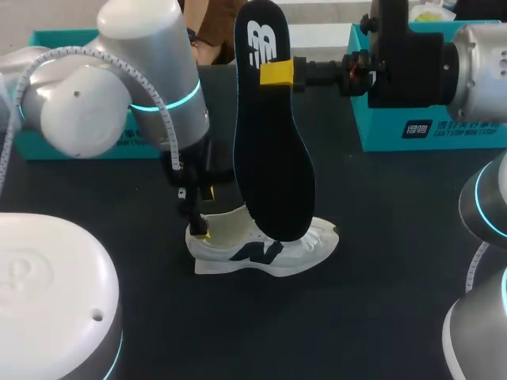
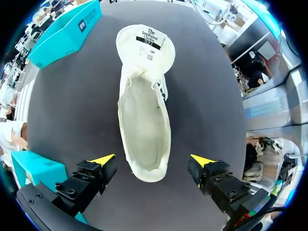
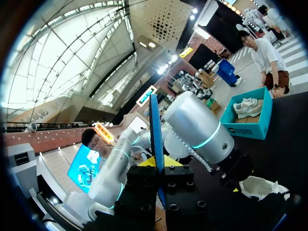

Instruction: Take the shoe out of the shoebox, open the shoe tongue, remove and reinsert the insole, then place the shoe into the shoebox

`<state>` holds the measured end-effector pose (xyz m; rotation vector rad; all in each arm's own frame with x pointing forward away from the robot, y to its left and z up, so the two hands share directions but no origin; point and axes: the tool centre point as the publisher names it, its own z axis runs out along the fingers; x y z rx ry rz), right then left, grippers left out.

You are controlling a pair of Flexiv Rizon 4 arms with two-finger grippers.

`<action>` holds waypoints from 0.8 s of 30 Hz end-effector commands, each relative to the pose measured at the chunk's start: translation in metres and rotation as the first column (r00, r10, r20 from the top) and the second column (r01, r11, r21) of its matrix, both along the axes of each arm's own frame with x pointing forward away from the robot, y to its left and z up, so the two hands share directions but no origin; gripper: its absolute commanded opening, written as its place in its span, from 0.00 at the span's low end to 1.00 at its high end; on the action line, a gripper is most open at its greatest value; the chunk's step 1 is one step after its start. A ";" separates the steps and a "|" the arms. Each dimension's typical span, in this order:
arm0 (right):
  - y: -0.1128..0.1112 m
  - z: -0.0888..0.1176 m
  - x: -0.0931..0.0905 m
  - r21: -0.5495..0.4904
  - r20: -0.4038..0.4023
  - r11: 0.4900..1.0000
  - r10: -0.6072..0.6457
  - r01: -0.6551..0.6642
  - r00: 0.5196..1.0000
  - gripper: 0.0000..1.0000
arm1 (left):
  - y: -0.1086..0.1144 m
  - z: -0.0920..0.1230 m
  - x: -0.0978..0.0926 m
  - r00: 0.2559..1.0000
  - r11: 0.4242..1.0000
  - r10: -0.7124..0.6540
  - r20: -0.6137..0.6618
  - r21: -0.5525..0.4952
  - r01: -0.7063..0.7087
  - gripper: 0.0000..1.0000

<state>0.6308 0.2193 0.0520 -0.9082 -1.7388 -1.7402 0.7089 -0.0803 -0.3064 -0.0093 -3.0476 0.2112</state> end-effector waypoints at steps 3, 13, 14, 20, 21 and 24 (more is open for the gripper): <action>0.005 -0.001 0.000 -0.001 -0.002 1.000 -0.004 0.004 1.000 0.00 | -0.025 -0.005 0.021 1.000 1.000 0.007 0.025 0.005 -0.008 1.00; 0.005 -0.001 0.000 -0.001 -0.002 1.000 -0.004 0.004 1.000 0.00 | -0.065 -0.031 0.047 0.999 0.998 0.024 0.039 -0.053 -0.022 1.00; 0.005 -0.001 0.000 -0.001 -0.002 1.000 -0.004 0.004 1.000 0.00 | -0.068 -0.035 0.049 0.998 0.998 0.034 0.048 -0.050 -0.032 1.00; 0.005 -0.001 0.000 -0.001 -0.002 1.000 -0.004 0.004 1.000 0.00 | -0.088 -0.056 0.061 0.997 0.997 0.056 0.047 -0.057 -0.053 1.00; 0.005 -0.001 0.000 -0.001 -0.002 1.000 -0.004 0.004 1.000 0.00 | -0.090 -0.059 0.063 0.998 0.997 0.050 0.039 -0.052 -0.048 1.00; 0.005 -0.001 0.000 -0.001 -0.002 1.000 -0.004 0.004 1.000 0.00 | -0.091 -0.071 0.061 0.998 0.998 0.051 0.042 -0.031 -0.049 1.00</action>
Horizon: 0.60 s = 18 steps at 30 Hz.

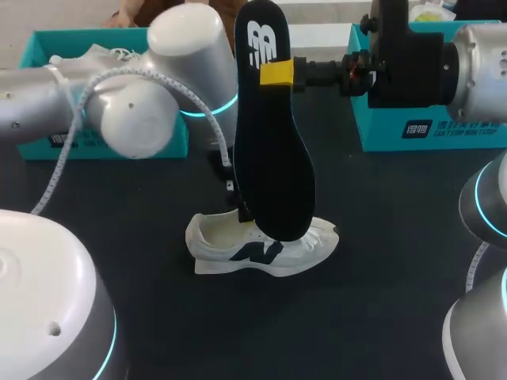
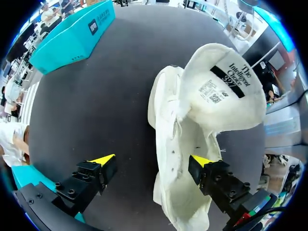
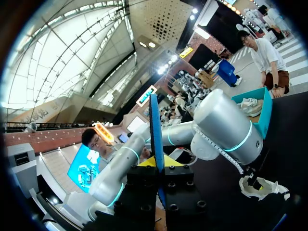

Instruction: Take the shoe out of the shoebox, open the shoe tongue, remove and reinsert the insole, then place the shoe into the shoebox

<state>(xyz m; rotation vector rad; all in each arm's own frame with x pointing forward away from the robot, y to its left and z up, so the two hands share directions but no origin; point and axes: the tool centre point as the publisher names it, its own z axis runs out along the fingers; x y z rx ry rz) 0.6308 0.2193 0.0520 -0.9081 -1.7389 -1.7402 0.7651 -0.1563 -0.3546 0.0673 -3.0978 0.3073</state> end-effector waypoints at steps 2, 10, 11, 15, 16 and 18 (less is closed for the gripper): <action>0.005 -0.001 0.000 -0.001 -0.002 1.000 -0.004 0.004 1.000 0.00 | -0.014 -0.030 0.003 1.000 0.999 -0.008 -0.020 0.044 0.009 1.00; 0.005 -0.001 0.000 -0.001 -0.002 1.000 -0.004 0.004 1.000 0.00 | -0.011 -0.042 -0.004 0.999 0.998 -0.018 -0.041 0.055 0.021 0.44; 0.005 -0.001 0.000 -0.001 -0.002 1.000 -0.004 0.004 1.000 0.00 | -0.010 -0.042 -0.005 0.999 0.998 -0.019 -0.043 0.055 0.021 0.41; 0.005 -0.001 0.000 -0.001 -0.002 1.000 -0.004 0.004 1.000 0.00 | -0.008 -0.040 -0.008 0.998 0.998 -0.023 -0.052 0.053 0.026 0.28; 0.005 -0.001 0.000 -0.001 -0.002 1.000 -0.004 0.004 1.000 0.00 | -0.008 -0.039 -0.008 0.998 0.998 -0.024 -0.052 0.053 0.027 0.26; 0.005 -0.001 0.000 -0.001 -0.002 1.000 -0.004 0.004 1.000 0.00 | -0.008 -0.038 -0.008 0.998 0.998 -0.024 -0.052 0.055 0.027 0.20</action>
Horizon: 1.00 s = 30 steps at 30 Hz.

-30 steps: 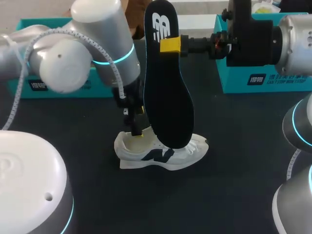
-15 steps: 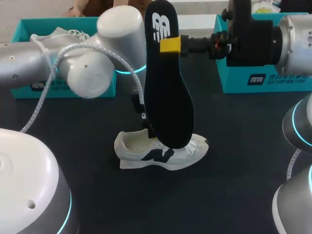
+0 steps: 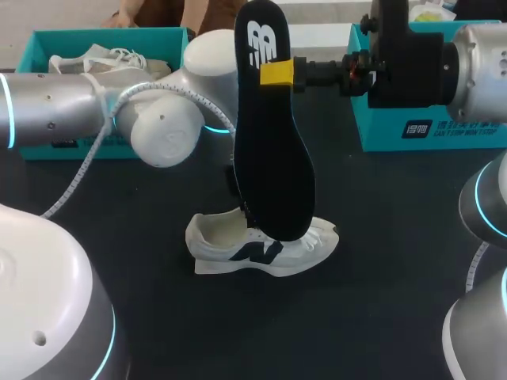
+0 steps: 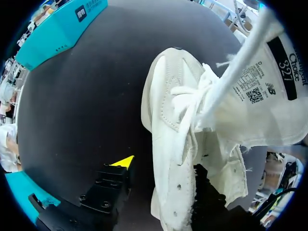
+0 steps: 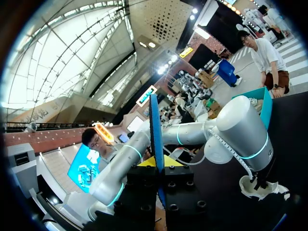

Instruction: Take the shoe out of the shoebox, open the shoe tongue, remove and reinsert the insole, then place the shoe into the shoebox

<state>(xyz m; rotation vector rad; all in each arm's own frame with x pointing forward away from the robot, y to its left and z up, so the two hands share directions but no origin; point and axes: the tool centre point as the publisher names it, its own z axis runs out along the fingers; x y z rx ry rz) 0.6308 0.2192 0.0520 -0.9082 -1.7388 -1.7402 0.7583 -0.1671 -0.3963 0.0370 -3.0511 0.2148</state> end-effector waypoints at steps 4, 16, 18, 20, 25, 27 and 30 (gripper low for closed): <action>0.005 -0.001 0.000 -0.001 -0.002 1.000 -0.004 0.004 1.000 0.00 | 0.003 0.007 -0.003 1.000 1.000 -0.007 -0.006 0.002 0.007 0.00; 0.005 -0.001 0.000 -0.001 -0.002 1.000 -0.004 0.004 1.000 0.00 | -0.003 0.030 0.001 0.801 0.814 -0.526 -0.286 0.105 0.571 0.00; 0.005 -0.001 0.000 -0.001 -0.002 1.000 -0.004 0.004 1.000 0.00 | -0.001 0.038 0.000 0.701 0.719 -0.627 -0.339 0.095 0.689 0.00; 0.005 -0.001 0.000 -0.001 -0.002 1.000 -0.004 0.004 1.000 0.00 | -0.002 0.043 0.001 0.579 0.603 -0.719 -0.384 0.069 0.794 0.00; 0.005 -0.001 0.000 -0.001 -0.002 1.000 -0.004 0.004 1.000 0.00 | -0.004 0.058 0.005 0.255 0.324 -0.848 -0.465 -0.073 0.943 0.00; 0.005 -0.001 0.000 -0.001 -0.002 1.000 -0.004 0.004 1.000 0.00 | -0.004 0.064 0.006 0.180 0.262 -0.859 -0.480 -0.108 0.959 0.00; 0.005 -0.001 0.000 -0.001 -0.002 1.000 -0.004 0.004 1.000 0.00 | -0.004 0.066 0.006 0.183 0.260 -0.856 -0.484 -0.095 0.961 0.00</action>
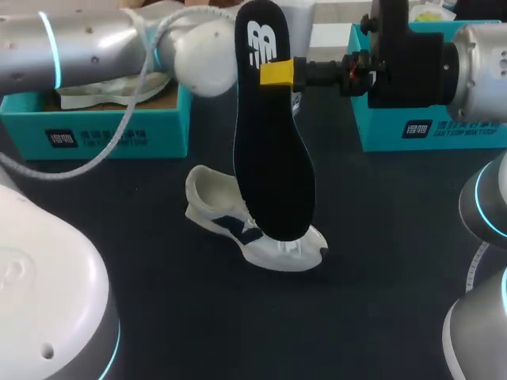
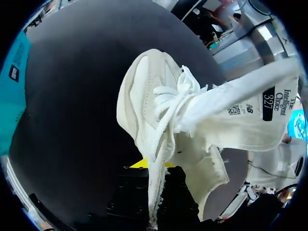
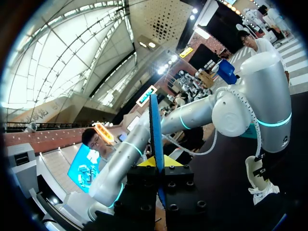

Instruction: Take the shoe out of the shoebox, open the shoe tongue, remove and reinsert the insole, then place the shoe into the shoebox

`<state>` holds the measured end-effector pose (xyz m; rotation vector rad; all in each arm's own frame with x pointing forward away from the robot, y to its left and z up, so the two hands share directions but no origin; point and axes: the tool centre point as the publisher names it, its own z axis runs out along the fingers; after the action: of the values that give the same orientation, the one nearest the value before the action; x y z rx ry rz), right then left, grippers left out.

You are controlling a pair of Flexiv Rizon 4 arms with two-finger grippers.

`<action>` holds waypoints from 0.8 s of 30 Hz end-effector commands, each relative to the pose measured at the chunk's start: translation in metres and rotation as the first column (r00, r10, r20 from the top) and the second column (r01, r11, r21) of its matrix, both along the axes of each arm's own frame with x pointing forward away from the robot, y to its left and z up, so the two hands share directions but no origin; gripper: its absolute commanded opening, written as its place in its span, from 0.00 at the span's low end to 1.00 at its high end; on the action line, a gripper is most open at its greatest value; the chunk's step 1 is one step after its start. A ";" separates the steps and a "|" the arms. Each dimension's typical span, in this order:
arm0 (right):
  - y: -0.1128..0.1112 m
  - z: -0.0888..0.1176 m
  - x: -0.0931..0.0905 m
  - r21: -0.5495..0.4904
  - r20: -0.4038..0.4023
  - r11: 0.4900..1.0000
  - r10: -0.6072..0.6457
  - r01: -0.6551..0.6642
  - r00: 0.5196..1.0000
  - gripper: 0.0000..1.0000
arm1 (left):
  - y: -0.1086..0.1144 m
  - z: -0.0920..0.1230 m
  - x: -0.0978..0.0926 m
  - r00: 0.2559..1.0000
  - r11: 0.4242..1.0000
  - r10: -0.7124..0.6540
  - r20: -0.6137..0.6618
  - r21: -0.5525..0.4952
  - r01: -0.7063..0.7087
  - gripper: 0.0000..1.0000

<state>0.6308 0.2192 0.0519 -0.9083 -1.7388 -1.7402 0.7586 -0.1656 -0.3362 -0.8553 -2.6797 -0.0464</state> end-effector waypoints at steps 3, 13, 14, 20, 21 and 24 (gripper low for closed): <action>0.005 -0.001 0.000 -0.001 -0.002 1.000 -0.004 0.004 1.000 0.00 | -0.005 0.005 0.006 0.767 0.796 -0.566 -0.301 0.043 0.604 0.00; 0.005 -0.001 0.000 -0.001 -0.002 1.000 -0.004 0.004 1.000 0.00 | -0.005 0.005 0.006 0.767 0.796 -0.566 -0.301 0.043 0.604 0.00; 0.005 -0.001 0.000 -0.001 -0.002 1.000 -0.004 0.004 1.000 0.00 | -0.005 0.005 0.006 0.767 0.796 -0.566 -0.301 0.043 0.604 0.00; 0.005 -0.001 0.000 -0.001 -0.002 1.000 -0.004 0.004 1.000 0.00 | -0.015 0.002 0.011 0.726 0.752 -0.627 -0.284 0.024 0.659 0.00; 0.005 -0.001 0.000 -0.001 -0.002 1.000 -0.004 0.004 1.000 0.00 | -0.018 0.001 0.014 0.738 0.766 -0.617 -0.275 0.007 0.643 0.00; 0.005 -0.001 0.000 -0.001 -0.002 1.000 -0.004 0.004 1.000 0.00 | -0.026 -0.001 0.021 0.715 0.736 -0.652 -0.253 0.014 0.677 0.00</action>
<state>0.6308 0.2192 0.0519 -0.9083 -1.7388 -1.7402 0.7773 -0.1841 -0.3378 -1.6580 -2.0581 -0.1781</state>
